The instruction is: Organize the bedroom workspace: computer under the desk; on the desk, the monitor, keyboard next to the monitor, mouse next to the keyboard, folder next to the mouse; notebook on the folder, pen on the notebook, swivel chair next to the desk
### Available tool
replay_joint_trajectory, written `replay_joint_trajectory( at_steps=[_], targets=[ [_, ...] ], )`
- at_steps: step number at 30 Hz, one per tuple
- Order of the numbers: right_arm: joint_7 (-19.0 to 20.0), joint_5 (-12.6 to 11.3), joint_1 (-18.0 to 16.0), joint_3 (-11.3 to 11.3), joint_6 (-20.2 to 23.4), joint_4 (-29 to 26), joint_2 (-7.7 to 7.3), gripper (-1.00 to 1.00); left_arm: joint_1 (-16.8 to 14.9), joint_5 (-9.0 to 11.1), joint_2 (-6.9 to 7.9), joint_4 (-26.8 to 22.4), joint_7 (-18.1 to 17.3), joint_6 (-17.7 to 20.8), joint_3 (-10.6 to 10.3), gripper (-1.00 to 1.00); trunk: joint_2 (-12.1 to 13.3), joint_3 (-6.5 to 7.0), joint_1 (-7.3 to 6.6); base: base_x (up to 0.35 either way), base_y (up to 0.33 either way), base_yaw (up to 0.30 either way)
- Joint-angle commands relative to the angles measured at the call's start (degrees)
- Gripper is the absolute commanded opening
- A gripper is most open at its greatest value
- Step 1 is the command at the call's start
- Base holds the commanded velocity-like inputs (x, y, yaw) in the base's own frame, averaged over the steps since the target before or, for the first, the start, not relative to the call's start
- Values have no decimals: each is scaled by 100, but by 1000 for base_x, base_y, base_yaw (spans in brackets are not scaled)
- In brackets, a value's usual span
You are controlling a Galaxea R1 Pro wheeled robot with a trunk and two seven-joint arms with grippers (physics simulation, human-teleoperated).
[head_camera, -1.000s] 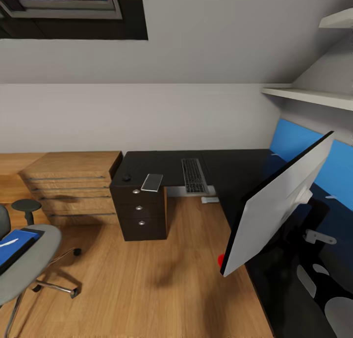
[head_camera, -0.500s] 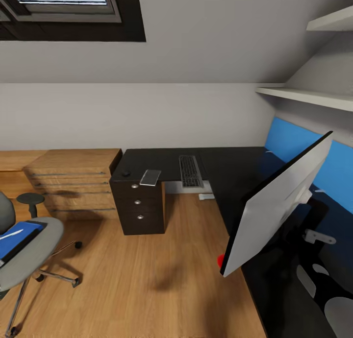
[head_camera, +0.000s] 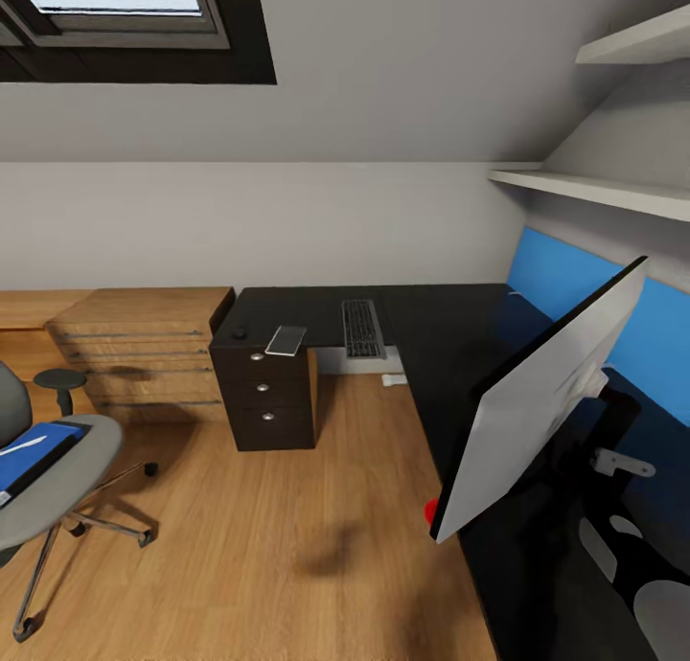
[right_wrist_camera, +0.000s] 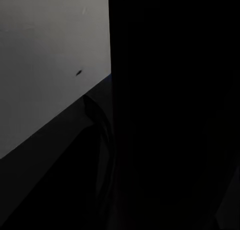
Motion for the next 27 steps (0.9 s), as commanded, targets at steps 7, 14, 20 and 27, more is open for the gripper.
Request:
replay_joint_trajectory(
  at_steps=[7,14,20,27],
  targets=[
    [96,-114,1,52,-24,23,-11,-100,-2,19,-1,-1,-35,-11,31,100,-3,-7,0,-8,-8,0],
    [155,-114,2,53,-15,23,-9,-100,-2,13,-2,-1,-35,-11,31,100,-3,-7,0,0,0,0],
    [160,-114,2,53,-14,23,-6,-100,-2,11,-4,-2,-35,-11,31,100,-3,-7,0,0,0,0],
    [159,-114,0,61,-14,23,-4,-100,-2,10,-4,-1,-35,-11,31,100,-3,-7,0,0,-6,0]
  ],
)
